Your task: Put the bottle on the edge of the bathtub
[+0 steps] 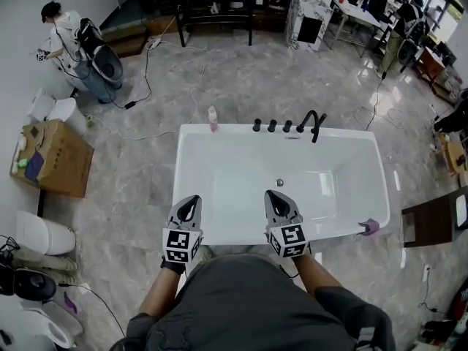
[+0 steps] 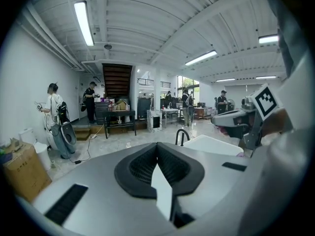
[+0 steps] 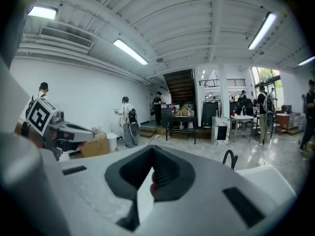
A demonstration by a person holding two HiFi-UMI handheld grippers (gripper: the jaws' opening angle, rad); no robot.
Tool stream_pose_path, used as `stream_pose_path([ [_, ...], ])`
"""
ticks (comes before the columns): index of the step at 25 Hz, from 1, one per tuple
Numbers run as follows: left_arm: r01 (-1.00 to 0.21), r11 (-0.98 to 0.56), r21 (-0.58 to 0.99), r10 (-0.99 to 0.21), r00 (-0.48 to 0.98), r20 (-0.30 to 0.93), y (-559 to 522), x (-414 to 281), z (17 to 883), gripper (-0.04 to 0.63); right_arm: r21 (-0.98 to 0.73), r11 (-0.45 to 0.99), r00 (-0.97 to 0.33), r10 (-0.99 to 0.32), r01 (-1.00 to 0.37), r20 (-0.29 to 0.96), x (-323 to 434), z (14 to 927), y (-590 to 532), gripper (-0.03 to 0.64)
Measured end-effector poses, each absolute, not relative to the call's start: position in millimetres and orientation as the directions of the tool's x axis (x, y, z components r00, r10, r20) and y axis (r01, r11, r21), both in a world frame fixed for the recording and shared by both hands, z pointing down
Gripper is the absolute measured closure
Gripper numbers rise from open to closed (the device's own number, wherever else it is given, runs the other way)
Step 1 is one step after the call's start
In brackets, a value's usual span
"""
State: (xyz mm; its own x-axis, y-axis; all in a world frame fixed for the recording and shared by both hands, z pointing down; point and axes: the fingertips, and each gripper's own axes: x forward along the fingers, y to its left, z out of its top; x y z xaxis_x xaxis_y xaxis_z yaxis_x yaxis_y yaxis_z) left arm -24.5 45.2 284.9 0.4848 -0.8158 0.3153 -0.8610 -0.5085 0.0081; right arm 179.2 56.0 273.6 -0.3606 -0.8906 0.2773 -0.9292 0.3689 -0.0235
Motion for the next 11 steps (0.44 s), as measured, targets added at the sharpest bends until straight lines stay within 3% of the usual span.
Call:
stream_pose_path([
  [11, -0.857, -0.514, -0.016, -0.814, 0.482, 0.323, 34.9, -29.5, 285.0, 0.592, -0.042, 0.369, -0.365, -0.886, -0.928, 0.285, 174.9, 283.2, 46.0, 0.615],
])
